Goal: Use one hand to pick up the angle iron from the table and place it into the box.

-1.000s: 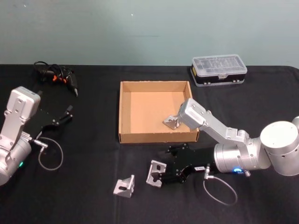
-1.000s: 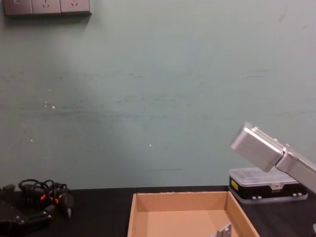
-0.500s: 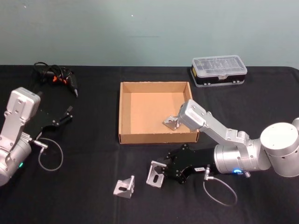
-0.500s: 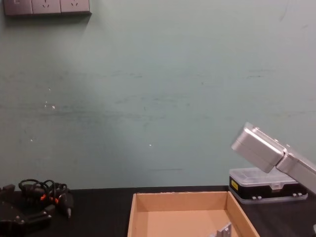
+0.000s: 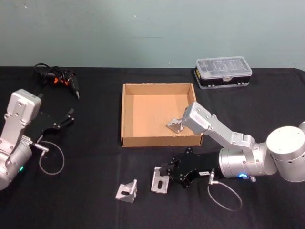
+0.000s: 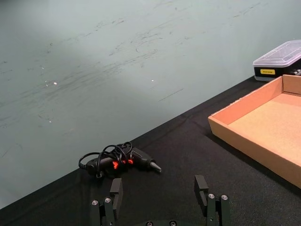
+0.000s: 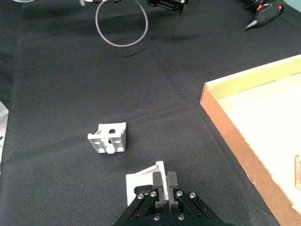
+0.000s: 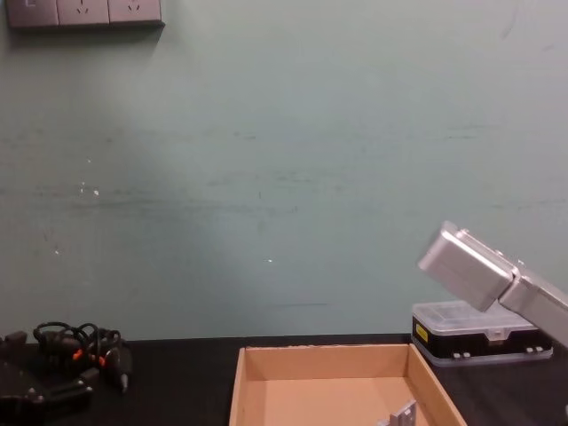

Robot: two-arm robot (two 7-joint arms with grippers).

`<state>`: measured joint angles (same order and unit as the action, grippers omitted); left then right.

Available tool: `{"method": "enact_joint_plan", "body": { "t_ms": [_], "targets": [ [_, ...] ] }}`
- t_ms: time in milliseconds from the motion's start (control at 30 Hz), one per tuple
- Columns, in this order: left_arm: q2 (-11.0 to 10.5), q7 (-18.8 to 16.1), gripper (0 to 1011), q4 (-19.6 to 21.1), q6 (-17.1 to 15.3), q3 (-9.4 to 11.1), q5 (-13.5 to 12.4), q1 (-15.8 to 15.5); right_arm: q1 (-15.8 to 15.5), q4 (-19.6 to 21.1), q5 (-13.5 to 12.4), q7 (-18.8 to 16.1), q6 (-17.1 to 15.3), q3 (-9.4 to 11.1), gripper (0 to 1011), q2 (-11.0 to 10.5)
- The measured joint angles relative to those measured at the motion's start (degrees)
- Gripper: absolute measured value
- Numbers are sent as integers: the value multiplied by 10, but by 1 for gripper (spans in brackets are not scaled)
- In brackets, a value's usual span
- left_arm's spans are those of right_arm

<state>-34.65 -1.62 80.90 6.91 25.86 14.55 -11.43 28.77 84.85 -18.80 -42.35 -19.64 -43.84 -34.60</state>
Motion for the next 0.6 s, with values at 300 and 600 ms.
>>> {"method": "enact_joint_plan", "body": {
  "t_ms": [300,600],
  "targets": [
    [0,0,1000,0,0,0,0,0,-10,50,-18,28,4,39,66,-13],
    [0,0,1000,0,0,0,0,0,1,66,-27,59,15,76,65,-14]
  ]
}}
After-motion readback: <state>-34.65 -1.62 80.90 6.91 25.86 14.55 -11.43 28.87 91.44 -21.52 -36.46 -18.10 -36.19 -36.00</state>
